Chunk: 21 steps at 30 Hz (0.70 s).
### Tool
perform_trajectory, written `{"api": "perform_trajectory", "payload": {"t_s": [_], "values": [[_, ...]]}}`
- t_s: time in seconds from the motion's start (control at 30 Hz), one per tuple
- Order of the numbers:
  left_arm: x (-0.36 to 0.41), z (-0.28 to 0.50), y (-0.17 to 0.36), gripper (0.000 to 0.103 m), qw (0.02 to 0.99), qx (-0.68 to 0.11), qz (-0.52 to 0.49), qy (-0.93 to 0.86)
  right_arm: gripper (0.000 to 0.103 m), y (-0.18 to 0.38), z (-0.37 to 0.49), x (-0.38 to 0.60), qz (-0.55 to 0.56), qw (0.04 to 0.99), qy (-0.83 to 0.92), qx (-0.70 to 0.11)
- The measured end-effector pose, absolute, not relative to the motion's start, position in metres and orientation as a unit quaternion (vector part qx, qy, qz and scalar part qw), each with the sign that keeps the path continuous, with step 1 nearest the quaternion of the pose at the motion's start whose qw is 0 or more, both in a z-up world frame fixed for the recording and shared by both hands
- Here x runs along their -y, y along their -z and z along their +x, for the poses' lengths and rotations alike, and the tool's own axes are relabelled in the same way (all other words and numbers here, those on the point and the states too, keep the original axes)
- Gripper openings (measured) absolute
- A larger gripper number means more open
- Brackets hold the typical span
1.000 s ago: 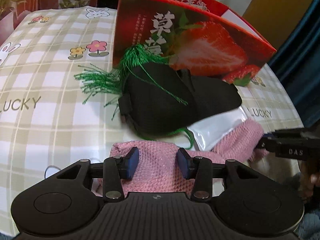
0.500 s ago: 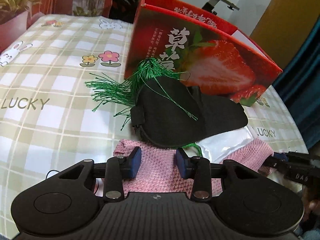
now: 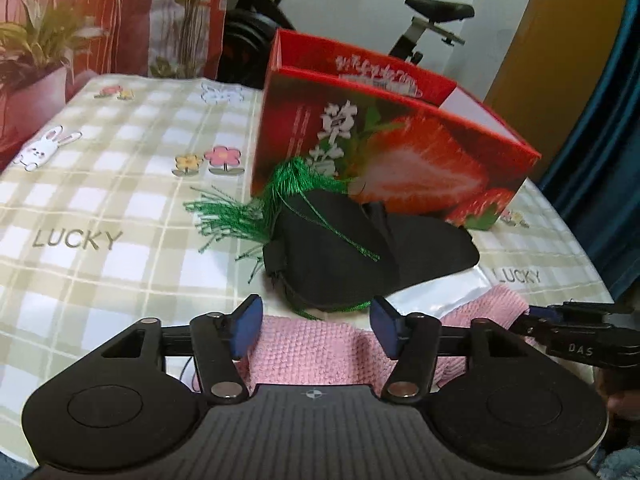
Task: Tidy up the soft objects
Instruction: 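Grasp the pink knit cloth with the left gripper while the right gripper grips its end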
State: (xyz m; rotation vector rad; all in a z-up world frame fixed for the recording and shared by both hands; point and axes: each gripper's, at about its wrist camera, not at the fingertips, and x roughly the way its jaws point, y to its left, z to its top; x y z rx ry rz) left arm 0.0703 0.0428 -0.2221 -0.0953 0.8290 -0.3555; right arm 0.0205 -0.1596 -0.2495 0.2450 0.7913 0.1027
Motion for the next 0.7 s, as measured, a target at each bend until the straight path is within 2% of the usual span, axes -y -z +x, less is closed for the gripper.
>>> {"api": "perform_trajectory", "payload": {"t_s": [0.07, 0.3, 0.47, 0.7], "values": [[-0.046, 0.07, 0.223, 0.07, 0.897, -0.406, -0.054, 0.168, 0.021, 0.25, 0.02, 0.16, 0.123, 0.914, -0.05, -0.383], [-0.053, 0.071, 0.23, 0.07, 0.884, -0.432, -0.075, 0.166, 0.021, 0.25, 0.019, 0.16, 0.123, 0.915, -0.05, -0.381], [-0.051, 0.068, 0.232, 0.078, 0.879, -0.439, -0.071, 0.171, 0.021, 0.249, 0.018, 0.16, 0.119, 0.917, -0.049, -0.378], [-0.068, 0.067, 0.233, 0.078, 0.875, -0.446, -0.11, 0.153, 0.02, 0.25, 0.017, 0.161, 0.125, 0.915, -0.051, -0.38]]}}
